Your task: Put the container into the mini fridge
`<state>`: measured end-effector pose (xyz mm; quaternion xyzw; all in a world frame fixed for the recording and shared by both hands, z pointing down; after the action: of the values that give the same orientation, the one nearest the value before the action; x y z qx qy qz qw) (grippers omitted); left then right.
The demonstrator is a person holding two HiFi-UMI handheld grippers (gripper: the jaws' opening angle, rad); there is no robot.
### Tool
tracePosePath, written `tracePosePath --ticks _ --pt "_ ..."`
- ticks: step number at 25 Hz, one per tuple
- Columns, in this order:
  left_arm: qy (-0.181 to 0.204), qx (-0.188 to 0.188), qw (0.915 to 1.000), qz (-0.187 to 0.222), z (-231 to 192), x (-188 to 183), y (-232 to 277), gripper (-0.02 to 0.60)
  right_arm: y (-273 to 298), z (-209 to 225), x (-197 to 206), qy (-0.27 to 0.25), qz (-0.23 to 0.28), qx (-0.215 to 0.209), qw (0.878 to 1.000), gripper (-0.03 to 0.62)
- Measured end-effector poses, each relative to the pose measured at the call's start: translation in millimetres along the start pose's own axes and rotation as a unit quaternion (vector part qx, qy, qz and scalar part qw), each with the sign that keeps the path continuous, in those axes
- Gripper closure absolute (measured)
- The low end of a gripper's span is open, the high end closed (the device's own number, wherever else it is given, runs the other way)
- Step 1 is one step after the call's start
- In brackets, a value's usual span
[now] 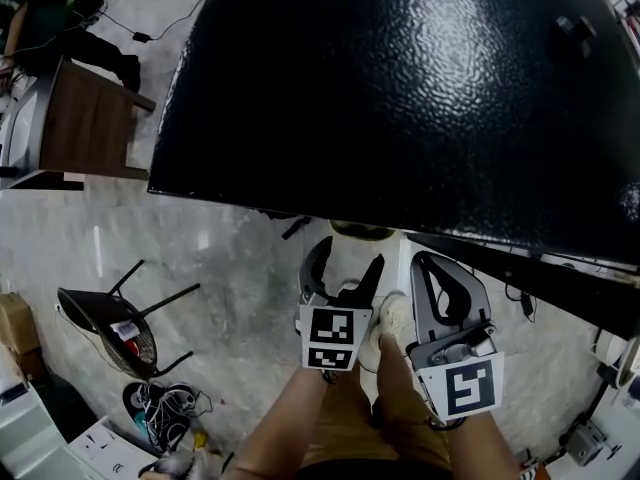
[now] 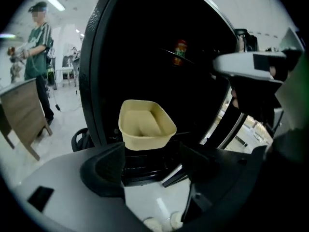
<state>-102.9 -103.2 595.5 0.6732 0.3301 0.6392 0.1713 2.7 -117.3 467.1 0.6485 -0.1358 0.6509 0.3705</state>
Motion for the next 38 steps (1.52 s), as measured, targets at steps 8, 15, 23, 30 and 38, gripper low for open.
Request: tracePosePath --ticks 8,15,23,30,38 --pt "0.009 0.004 0.9995 0.031 6 -1 17 0.252 -6 9 6 0.003 -0.005 0.007 1.0 0.558" --pt "0.0 0.011 0.9989 0.046 4 -19 29 0.252 -9 14 15 -0.009 -0.024 0.004 1.0 0.559" --pt "0.006 0.031 0.9976 0.061 12 -39 47 0.252 -15 21 16 -0.014 -0.029 0.01 0.999 0.559" --pt "0.014 0.044 0.9968 0.066 24 -50 66 0.252 -21 32 17 -0.012 -0.028 0.026 0.999 0.559" --pt "0.028 0.05 0.9965 0.062 35 -58 84 0.252 -25 48 13 -0.003 -0.023 0.041 0.999 0.558"
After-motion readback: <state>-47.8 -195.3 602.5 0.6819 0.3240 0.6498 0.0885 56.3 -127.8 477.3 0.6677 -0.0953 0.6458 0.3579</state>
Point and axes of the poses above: the fingertips, and each gripper's own axes: y forward along the fingers, z to its right, x out of its underside, the point moved 5 cm from there along -y, backward along the fingers, and after that the axes turned 6 degrees about -x, right-handed, at the moved point
